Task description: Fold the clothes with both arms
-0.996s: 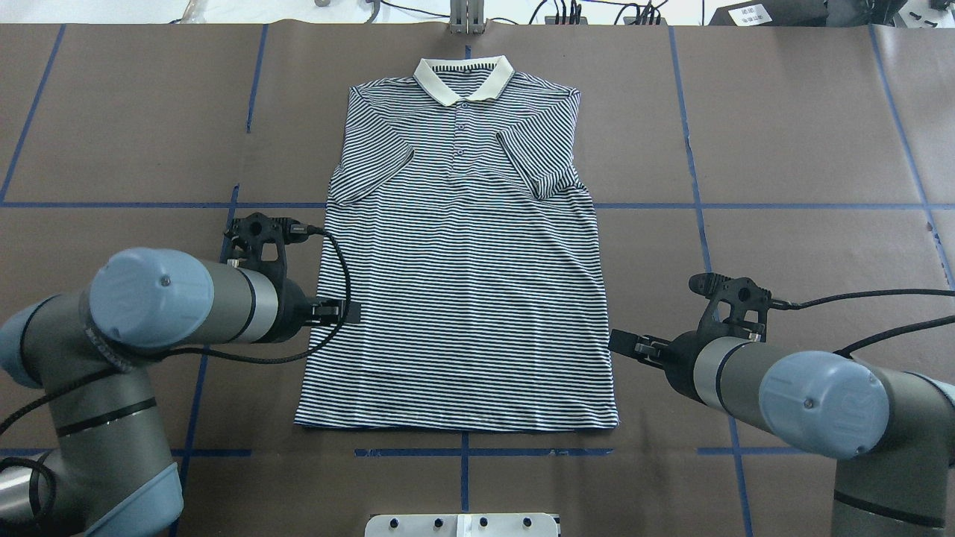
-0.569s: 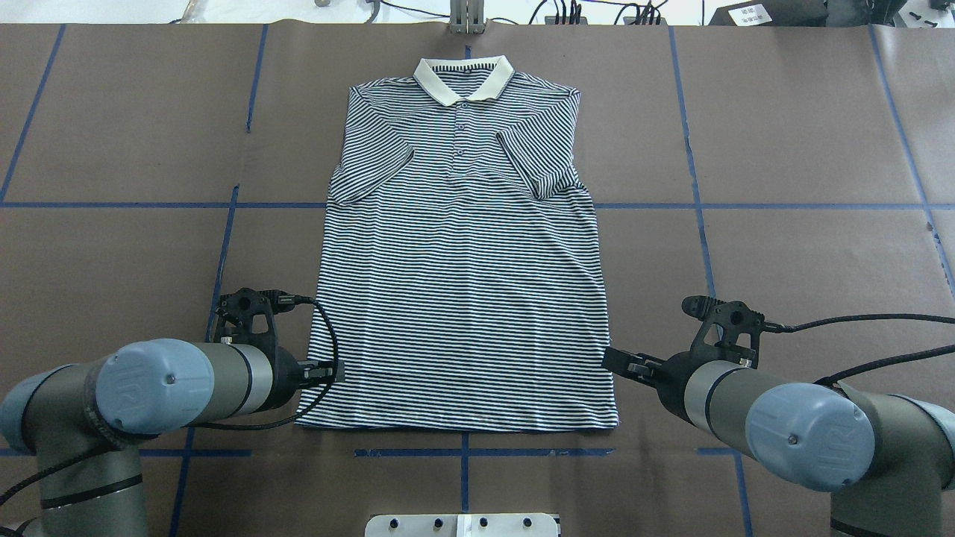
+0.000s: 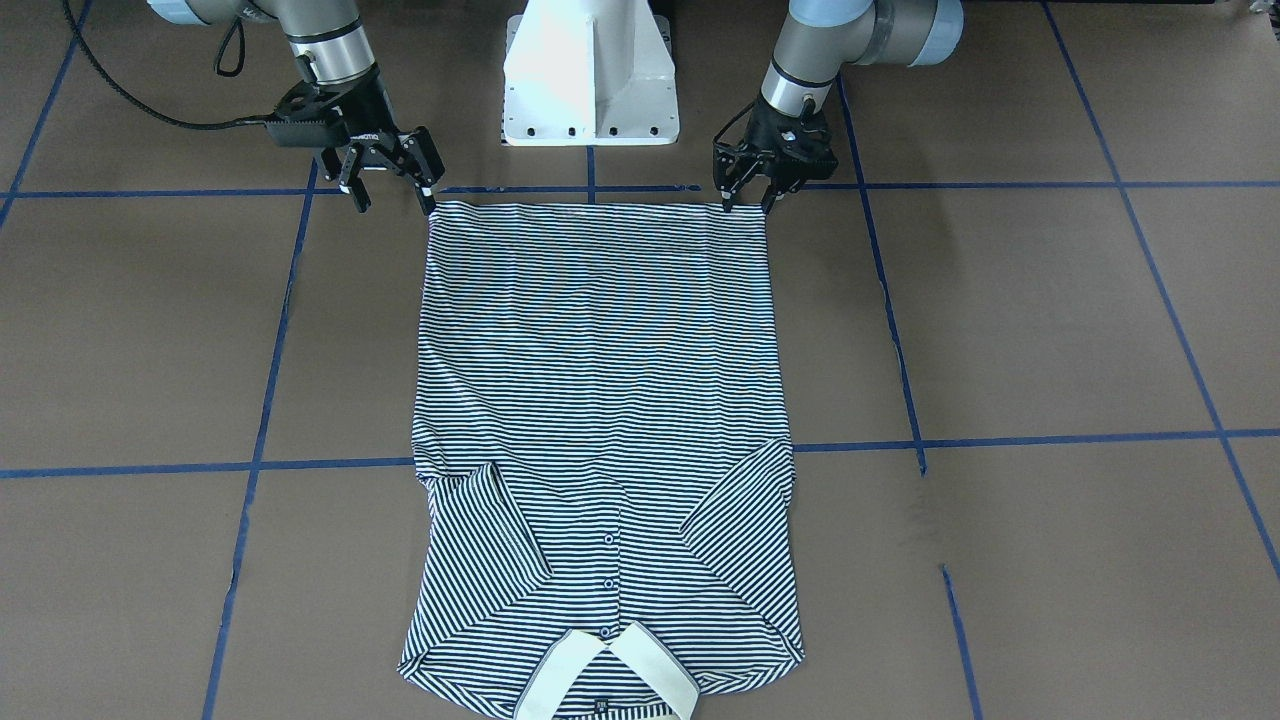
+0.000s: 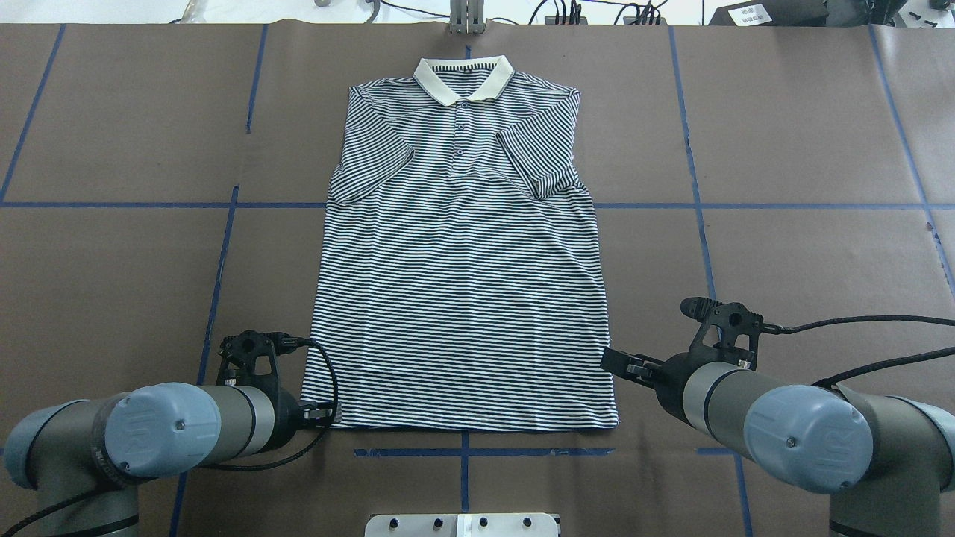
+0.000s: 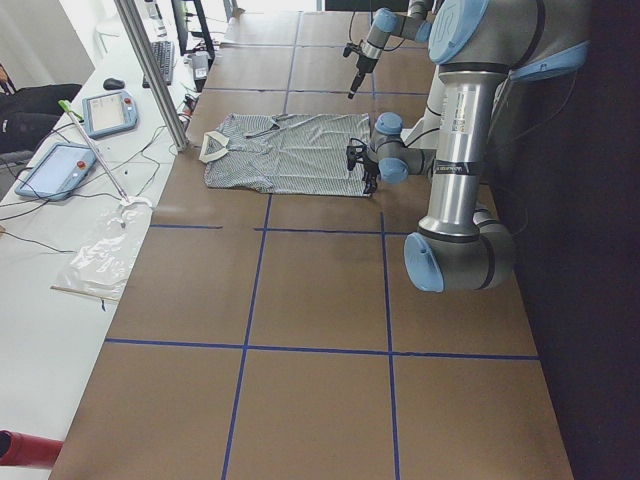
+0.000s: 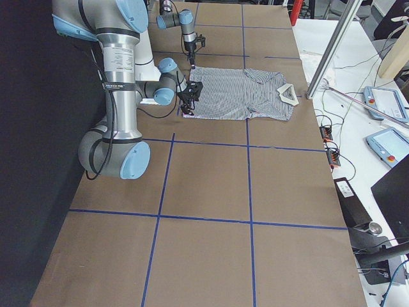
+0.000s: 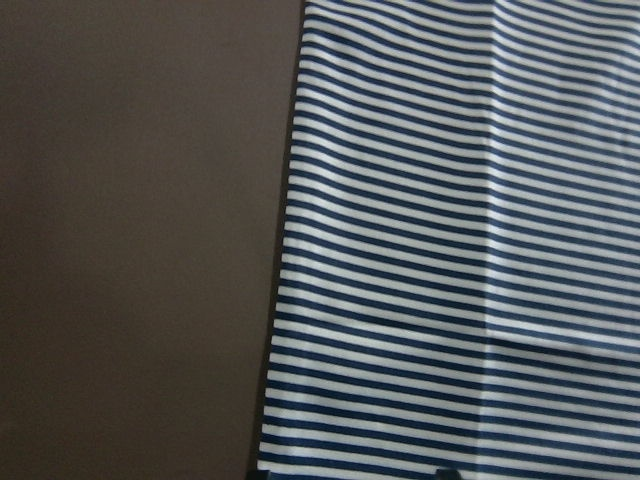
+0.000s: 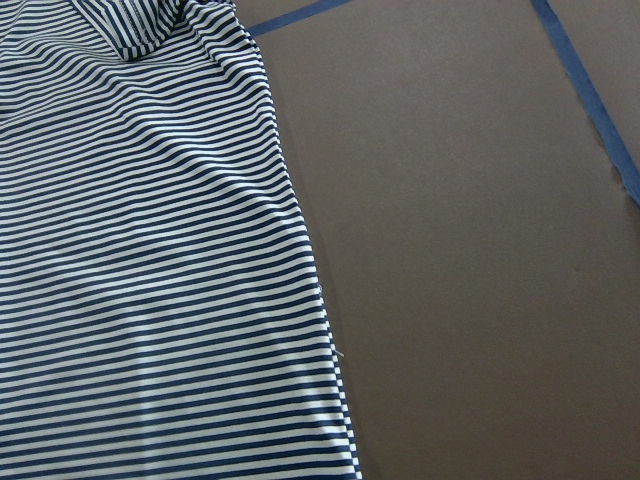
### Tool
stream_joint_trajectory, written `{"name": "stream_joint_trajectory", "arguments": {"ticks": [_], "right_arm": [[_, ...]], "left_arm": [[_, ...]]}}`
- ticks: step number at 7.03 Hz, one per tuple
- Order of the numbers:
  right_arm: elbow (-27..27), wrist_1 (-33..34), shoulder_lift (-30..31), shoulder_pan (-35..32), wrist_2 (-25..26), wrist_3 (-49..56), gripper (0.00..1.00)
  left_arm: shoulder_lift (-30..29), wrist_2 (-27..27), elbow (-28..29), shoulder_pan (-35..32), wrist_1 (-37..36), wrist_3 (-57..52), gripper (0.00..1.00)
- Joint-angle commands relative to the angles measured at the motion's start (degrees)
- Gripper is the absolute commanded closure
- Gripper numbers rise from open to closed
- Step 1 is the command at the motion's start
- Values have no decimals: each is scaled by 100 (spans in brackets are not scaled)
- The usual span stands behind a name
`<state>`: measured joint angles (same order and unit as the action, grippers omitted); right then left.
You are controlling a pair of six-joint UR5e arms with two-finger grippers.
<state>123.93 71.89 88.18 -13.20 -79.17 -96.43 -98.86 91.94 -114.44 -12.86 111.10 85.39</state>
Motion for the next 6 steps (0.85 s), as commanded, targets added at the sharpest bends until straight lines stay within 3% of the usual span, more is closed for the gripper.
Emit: {"name": "stream_joint_trajectory", "arguments": {"ticks": [1, 6], "right_arm": [[0, -9, -3, 1, 51, -7, 2], [0, -9, -12, 19, 95, -7, 2]], "left_arm": [[7, 0, 45, 38, 0, 4, 41], [95, 17, 19, 29, -35, -31, 42]]}}
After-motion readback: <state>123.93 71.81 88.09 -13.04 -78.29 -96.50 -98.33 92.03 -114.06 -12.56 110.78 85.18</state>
